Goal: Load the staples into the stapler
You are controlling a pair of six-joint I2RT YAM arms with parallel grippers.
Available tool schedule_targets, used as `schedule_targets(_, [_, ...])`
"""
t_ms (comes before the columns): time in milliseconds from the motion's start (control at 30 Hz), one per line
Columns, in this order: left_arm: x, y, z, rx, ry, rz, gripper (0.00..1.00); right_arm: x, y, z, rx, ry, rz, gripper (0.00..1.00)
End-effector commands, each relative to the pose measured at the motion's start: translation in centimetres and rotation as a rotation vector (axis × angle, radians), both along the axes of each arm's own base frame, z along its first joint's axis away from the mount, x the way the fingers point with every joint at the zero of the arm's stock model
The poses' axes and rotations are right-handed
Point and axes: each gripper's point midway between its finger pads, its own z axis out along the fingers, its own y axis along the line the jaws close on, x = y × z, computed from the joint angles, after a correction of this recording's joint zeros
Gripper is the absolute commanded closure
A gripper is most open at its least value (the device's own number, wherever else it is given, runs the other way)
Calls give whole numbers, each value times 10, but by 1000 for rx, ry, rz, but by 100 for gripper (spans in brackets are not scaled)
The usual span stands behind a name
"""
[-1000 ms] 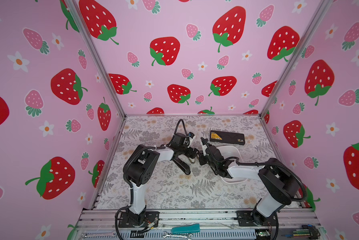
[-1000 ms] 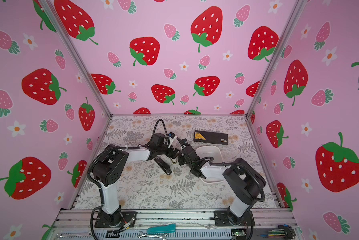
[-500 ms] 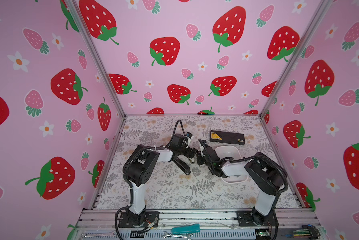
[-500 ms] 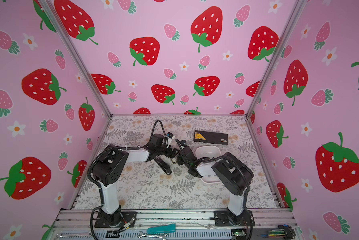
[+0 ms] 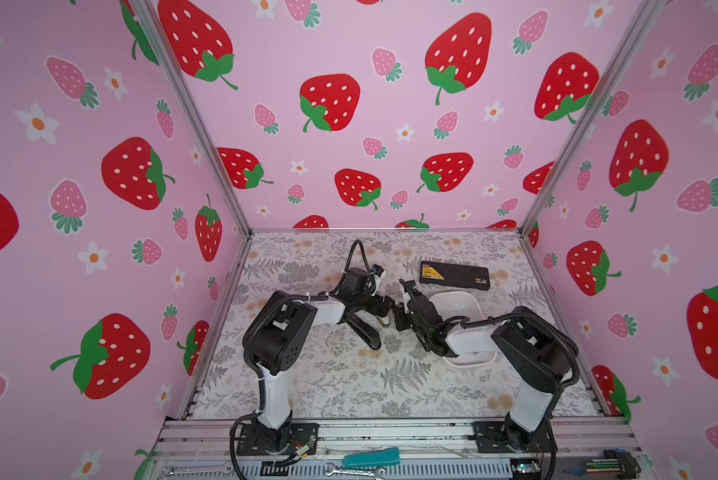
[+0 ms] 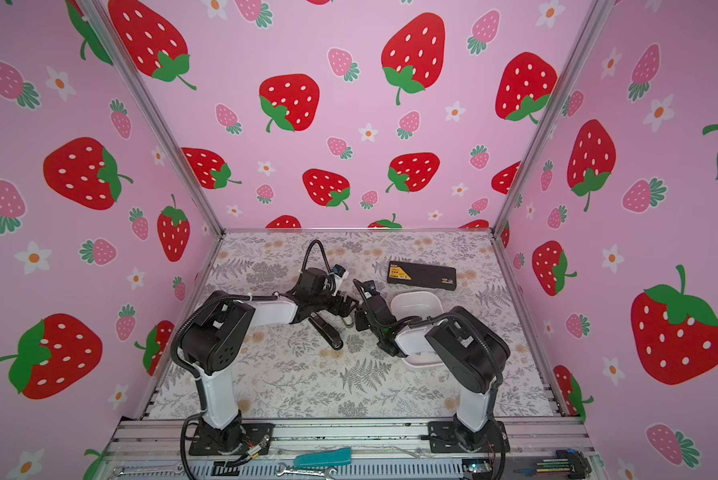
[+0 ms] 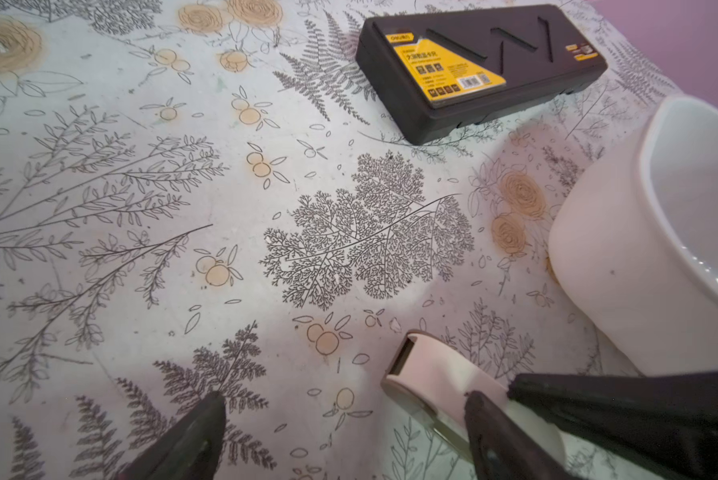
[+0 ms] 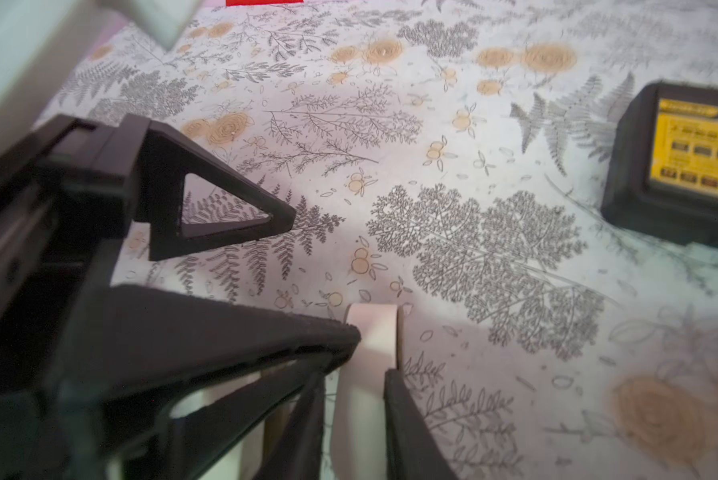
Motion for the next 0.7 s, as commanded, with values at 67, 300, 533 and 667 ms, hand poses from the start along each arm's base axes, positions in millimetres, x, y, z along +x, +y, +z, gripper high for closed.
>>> schedule_targets(67, [11, 11, 63, -35, -63, 95, 7, 15, -8, 66, -33, -37, -81, 45])
schedule_targets(300, [3, 59, 136, -71, -197, 335, 6, 61, -93, 156, 46, -153, -348, 1])
schedule_targets(533, [-17, 145, 142, 168, -385, 585, 1, 69, -302, 154, -81, -320, -804, 1])
schedule_targets(667, [-31, 211, 129, 273, -428, 769, 1, 42, -370, 125, -248, -415, -978, 1])
